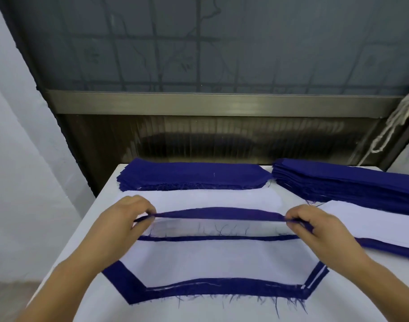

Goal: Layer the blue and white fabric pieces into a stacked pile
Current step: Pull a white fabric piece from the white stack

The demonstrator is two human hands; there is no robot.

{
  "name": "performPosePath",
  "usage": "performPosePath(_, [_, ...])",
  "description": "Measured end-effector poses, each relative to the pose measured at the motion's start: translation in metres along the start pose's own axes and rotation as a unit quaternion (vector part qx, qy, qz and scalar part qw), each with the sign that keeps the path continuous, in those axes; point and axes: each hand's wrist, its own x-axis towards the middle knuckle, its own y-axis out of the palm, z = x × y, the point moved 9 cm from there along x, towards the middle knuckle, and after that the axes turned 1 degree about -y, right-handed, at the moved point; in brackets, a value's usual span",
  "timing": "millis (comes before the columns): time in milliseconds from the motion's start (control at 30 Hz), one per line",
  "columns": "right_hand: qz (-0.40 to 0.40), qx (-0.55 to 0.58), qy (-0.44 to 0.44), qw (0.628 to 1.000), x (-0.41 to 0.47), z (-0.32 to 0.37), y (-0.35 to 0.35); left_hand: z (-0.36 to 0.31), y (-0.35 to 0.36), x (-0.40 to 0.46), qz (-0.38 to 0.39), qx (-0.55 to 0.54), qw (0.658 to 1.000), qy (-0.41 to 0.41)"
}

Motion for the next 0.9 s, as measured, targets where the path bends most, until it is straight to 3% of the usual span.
performPosePath(133, [-0.012, -0.111, -0.158, 0.981, -0.04, 0.018, 0.03, 0.0, 0.029, -0.041, 0.043, 0.003, 0.996, 0.074])
performPosePath(300, [0.016, -0.135, -0.197, 0.971, -0.067, 0.01, 0.055, 0.004, 0.068, -0.07, 0.078, 0.007, 0.993, 0.092])
performPosePath(500, [0.02, -0.131, -0.2, 0.971, -0.066, 0.013, 0.055, 0.011, 0.074, -0.07, 0.091, -0.012, 0.992, 0.083])
performPosePath(733, [0.083, -0.102, -0.121, 0.984, -0.062, 0.002, 0.052, 0.017, 0.074, -0.07, 0.136, -0.063, 0.987, 0.051])
performPosePath(900, [0.097, -0.118, -0.082, 0.985, -0.049, -0.003, 0.06, 0.009, 0.074, -0.056, 0.107, -0.047, 0.992, 0.05])
